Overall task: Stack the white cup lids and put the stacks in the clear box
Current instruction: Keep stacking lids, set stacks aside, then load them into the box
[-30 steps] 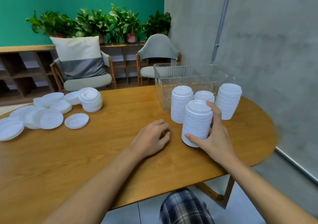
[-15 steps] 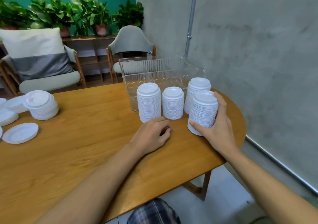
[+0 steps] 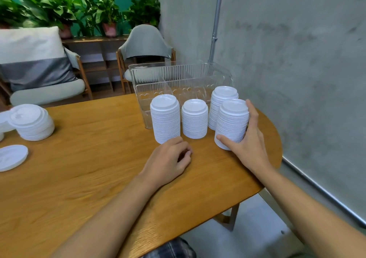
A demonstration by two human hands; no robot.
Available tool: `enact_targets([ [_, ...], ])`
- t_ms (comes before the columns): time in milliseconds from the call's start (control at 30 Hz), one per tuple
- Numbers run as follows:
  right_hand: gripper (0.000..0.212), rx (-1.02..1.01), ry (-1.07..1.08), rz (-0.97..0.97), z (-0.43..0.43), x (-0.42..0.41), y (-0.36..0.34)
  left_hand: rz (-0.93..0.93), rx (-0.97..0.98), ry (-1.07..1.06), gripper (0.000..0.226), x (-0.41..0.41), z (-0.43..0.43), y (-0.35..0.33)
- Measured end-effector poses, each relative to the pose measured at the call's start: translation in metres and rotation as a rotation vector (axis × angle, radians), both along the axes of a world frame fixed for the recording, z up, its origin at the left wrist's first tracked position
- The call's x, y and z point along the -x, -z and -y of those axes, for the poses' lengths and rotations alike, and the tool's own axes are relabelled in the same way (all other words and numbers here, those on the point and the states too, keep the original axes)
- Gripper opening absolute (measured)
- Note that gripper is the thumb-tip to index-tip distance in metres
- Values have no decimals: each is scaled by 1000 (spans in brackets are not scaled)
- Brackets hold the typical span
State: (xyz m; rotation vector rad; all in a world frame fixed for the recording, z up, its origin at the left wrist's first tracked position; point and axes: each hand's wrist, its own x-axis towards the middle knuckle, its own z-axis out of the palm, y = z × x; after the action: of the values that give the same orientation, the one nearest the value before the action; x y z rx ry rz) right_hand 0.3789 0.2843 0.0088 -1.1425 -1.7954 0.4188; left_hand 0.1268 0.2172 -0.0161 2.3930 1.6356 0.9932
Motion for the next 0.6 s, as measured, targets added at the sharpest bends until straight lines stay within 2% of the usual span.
enact_targets([
  [400,135,131,41,-35,20,0,9,-23,-50,-19,11,-3,2,-2],
  [500,129,129,84,1,38,0,11,-47,-62,-34,12,-3,7,-5],
  [600,109,99,154,25,60,4,18,-72,-61,-31,13,-2,21,-9],
])
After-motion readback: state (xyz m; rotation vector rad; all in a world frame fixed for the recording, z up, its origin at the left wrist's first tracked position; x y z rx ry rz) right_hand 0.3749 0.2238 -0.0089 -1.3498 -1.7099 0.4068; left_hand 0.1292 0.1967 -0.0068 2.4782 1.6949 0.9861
